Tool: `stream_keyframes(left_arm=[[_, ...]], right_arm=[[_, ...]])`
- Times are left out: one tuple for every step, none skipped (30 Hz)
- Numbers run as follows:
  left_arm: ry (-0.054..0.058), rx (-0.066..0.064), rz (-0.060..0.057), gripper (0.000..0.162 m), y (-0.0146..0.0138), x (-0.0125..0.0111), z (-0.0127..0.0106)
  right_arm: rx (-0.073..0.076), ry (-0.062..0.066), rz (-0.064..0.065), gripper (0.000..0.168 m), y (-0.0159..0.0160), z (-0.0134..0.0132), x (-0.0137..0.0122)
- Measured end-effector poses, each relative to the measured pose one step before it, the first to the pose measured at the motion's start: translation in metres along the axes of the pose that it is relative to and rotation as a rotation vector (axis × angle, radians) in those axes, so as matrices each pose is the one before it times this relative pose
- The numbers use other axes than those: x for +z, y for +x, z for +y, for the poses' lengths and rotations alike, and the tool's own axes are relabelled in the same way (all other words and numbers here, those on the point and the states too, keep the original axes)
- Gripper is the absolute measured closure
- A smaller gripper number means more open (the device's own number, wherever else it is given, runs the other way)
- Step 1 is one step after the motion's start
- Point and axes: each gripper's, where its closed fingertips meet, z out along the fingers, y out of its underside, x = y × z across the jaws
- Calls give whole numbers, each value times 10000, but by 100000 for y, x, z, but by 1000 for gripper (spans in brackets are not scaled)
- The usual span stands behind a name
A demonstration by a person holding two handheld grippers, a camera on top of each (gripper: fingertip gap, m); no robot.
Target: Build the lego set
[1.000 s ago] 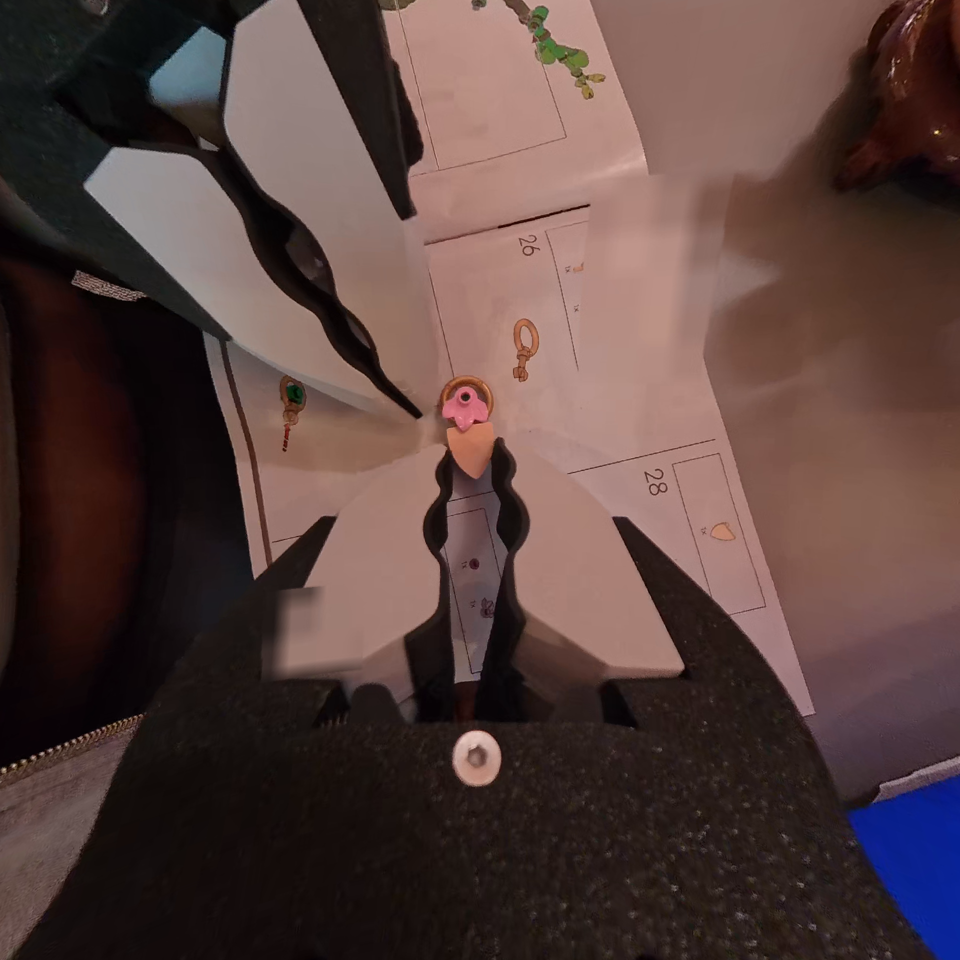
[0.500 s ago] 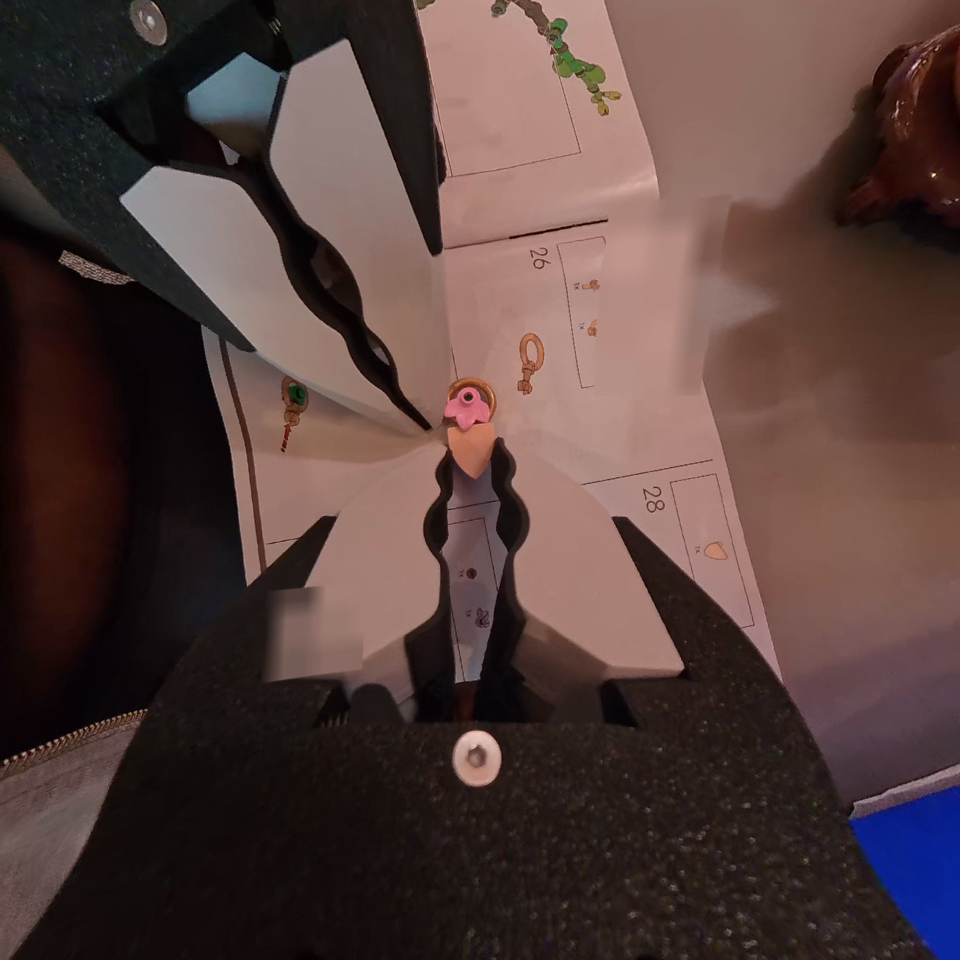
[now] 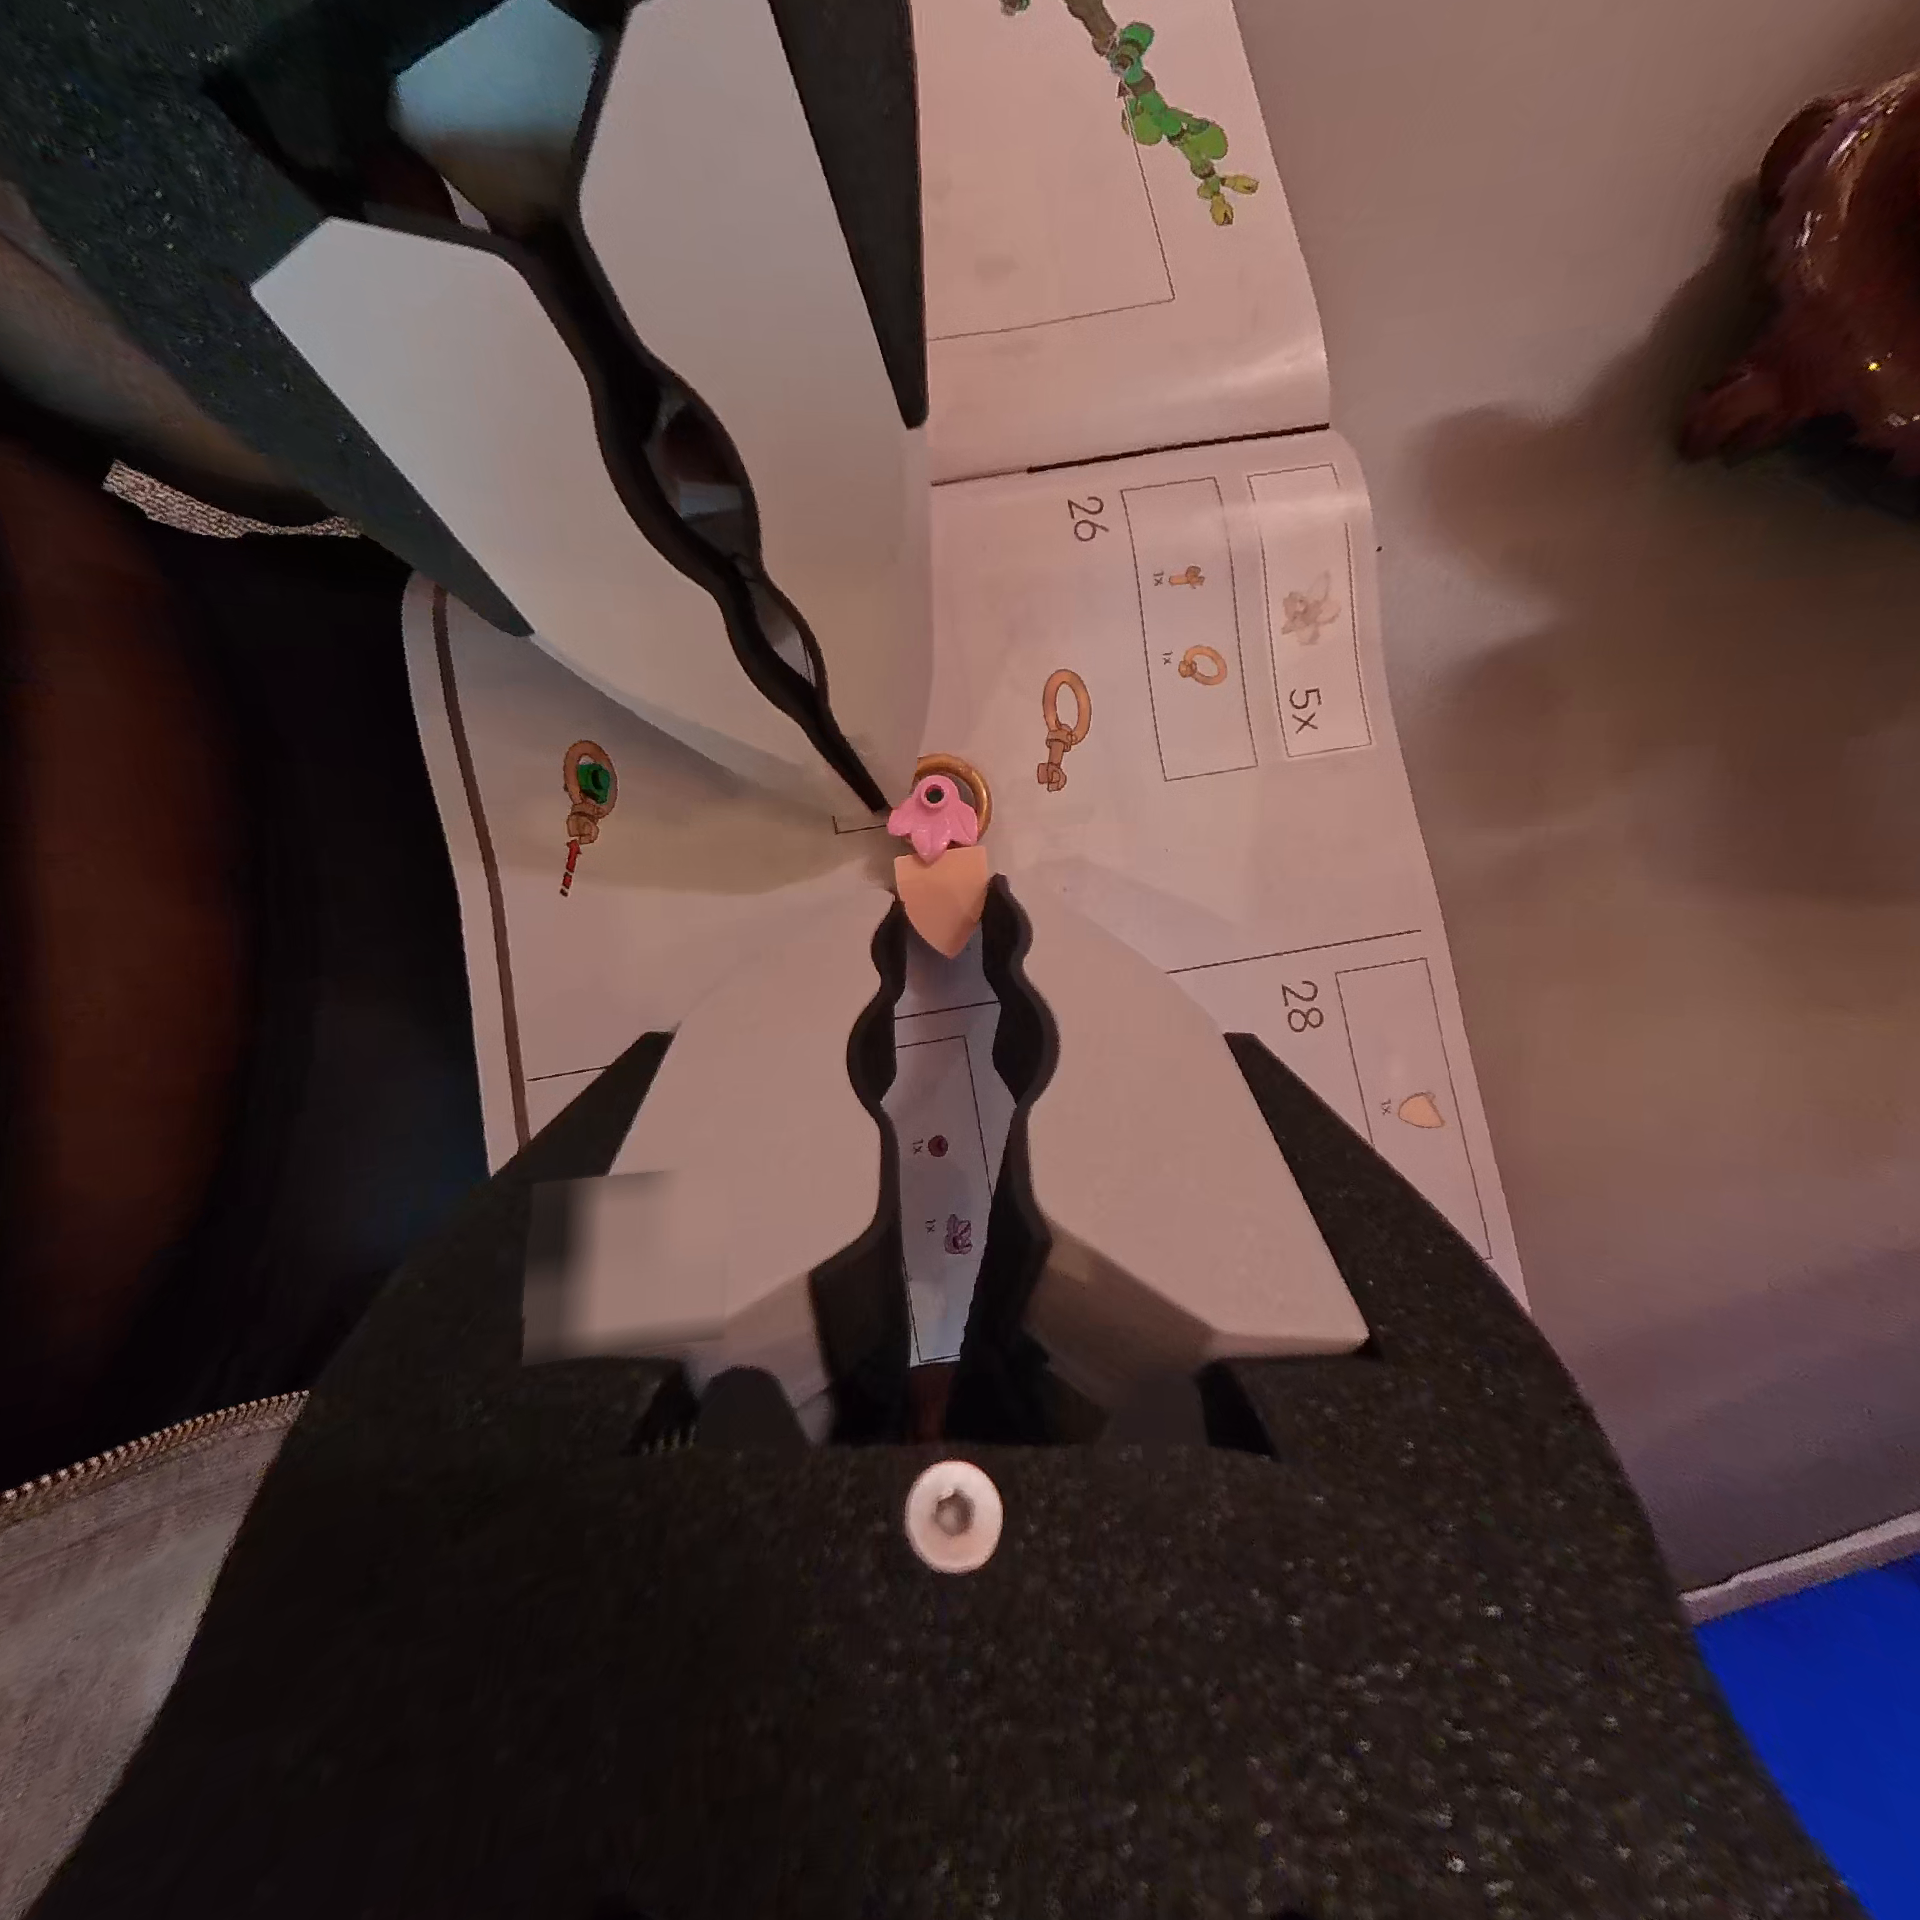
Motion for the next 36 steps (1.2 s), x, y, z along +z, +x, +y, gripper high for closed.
stream_keyframes(left_arm=[[0,6,11,162,16,5,-6],[0,-3,4,162,-4,7,11],[0,9,-7,162,-2,-1,-3],[-1,11,-9,162,2,9,0],[-1,4,-1,162,3,-6,4],[0,2,10,162,10,11,-9],[0,-5,6,162,-3,1,4],[1,0,3,162,10,5,-7],[6,17,14,162,35,8,-6],[34,36,122,162,230,36,-98],[-36,57,170,162,365,143,-86],[-121,87,79,162,273,226,-5],[-42,41,-39,162,22,132,-38],[-10,-108,-44,162,-148,9,8],[68,-143,-13,162,-144,-69,-69],[202,-36,80,162,49,-200,-213],[231,-15,62,162,70,-285,-240],[96,-80,8,161,-84,-335,-50],[-24,-104,-194,161,-507,-399,139],[-59,-104,-418,160,-980,-430,179],[-11,-134,-391,160,-1010,-338,80],[88,-154,-179,158,-682,-148,-117],[140,-66,212,158,3,30,-212],[117,76,460,156,501,175,-153],[46,200,339,152,402,258,-21],[-58,330,227,147,255,256,129],[-119,372,107,143,88,178,221],[-108,318,45,141,-18,113,180],[-44,237,119,141,85,49,40],[6,146,255,142,265,6,-49],[27,101,256,143,253,25,-80],[27,124,127,142,60,73,-75],[0,190,81,141,-26,122,-10],[-37,214,104,140,30,134,45],[-68,163,174,139,128,160,65],[-33,86,233,139,194,146,-10]], right_arm=[[-13,-22,4,154,2,8,0],[-5,-10,0,154,1,-4,7],[5,-6,1,154,0,0,2],[2,-10,2,154,5,-1,-9],[-1,-12,6,154,-7,2,2],[20,-22,9,154,8,0,-6],[58,-28,5,154,0,5,6],[93,-22,6,154,5,5,4],[156,-4,-1,154,-5,6,9],[236,68,-79,154,-124,-118,106],[247,115,-86,154,-176,-212,188],[162,-7,31,154,9,-46,87],[15,-153,28,154,91,153,-130],[11,-87,53,154,147,128,-132],[10,9,6,154,63,54,-37],[-9,61,-19,154,-6,17,-8],[-70,22,-17,154,-22,33,-17],[-152,-34,-52,154,-77,74,-67],[-225,-61,-22,154,-42,55,-55],[-290,-42,2,154,-19,5,-23],[-283,-30,3,154,-40,-48,10],[-284,-38,-46,154,-106,-47,19],[-227,-48,-22,154,-55,-48,19],[-157,-66,-30,154,-13,-11,-3],[-135,-49,-77,154,-65,-9,4],[-103,-21,-80,154,-36,-1,6],[-86,0,-82,154,-10,-3,4],[-68,-2,-80,154,-15,10,-5],[-62,-19,-71,154,-4,7,1],[-79,-23,-55,154,-14,-13,2],[-105,-31,-45,154,-4,-20,9],[-140,-32,-41,154,-9,-13,13],[-143,-20,-49,154,-13,-23,6],[-106,-19,-63,154,-6,-28,12],[-74,-16,-68,154,-11,-14,15],[-27,-7,-67,154,16,-24,23]])
